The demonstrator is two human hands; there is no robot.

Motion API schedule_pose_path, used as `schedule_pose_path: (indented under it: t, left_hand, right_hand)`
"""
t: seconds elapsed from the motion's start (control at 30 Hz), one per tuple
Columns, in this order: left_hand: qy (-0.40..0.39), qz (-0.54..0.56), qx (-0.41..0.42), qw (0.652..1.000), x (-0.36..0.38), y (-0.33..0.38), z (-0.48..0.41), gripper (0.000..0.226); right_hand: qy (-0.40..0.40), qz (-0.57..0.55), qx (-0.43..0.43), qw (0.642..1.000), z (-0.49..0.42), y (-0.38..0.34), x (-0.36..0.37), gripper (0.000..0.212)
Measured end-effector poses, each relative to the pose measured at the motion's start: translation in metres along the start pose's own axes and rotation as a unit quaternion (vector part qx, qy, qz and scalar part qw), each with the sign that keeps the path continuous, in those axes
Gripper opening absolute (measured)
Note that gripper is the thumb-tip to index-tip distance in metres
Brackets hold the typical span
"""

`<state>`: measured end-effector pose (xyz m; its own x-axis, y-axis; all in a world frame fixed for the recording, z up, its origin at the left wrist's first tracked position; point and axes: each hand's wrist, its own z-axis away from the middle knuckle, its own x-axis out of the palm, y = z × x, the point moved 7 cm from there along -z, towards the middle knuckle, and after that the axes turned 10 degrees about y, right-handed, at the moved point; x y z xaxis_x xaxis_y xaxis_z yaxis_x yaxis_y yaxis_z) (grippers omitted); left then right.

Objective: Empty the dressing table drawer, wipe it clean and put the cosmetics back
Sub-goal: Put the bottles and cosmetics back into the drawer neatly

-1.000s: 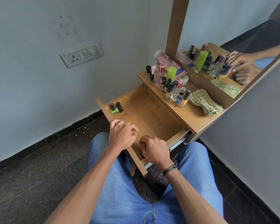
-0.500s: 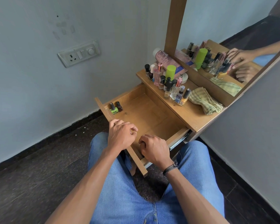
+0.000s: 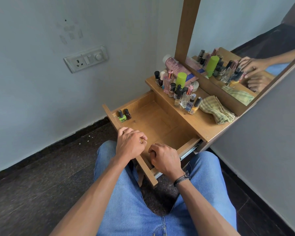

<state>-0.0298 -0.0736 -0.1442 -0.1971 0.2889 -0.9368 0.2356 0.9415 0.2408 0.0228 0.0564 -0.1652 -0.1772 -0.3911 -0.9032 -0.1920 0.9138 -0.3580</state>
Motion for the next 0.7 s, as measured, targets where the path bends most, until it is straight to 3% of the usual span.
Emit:
schedule_pose_path:
  t: [0.5, 0.63, 0.7]
  left_hand:
    - [-0.008, -0.007, 0.005, 1.0, -0.003, 0.002, 0.0, 0.013]
    - [-0.025, -0.011, 0.006, 1.0, -0.003, 0.001, 0.001, 0.016]
    - [-0.038, -0.009, 0.008, 0.999, -0.003, 0.0, 0.0, 0.021]
  right_hand:
    - [0.002, -0.021, -0.007, 1.0, 0.001, -0.002, -0.003, 0.035]
    - [-0.008, -0.095, 0.008, 0.995, -0.005, 0.0, -0.006, 0.028]
    - [0.039, -0.142, 0.021, 0.989, -0.013, 0.004, -0.021, 0.025]
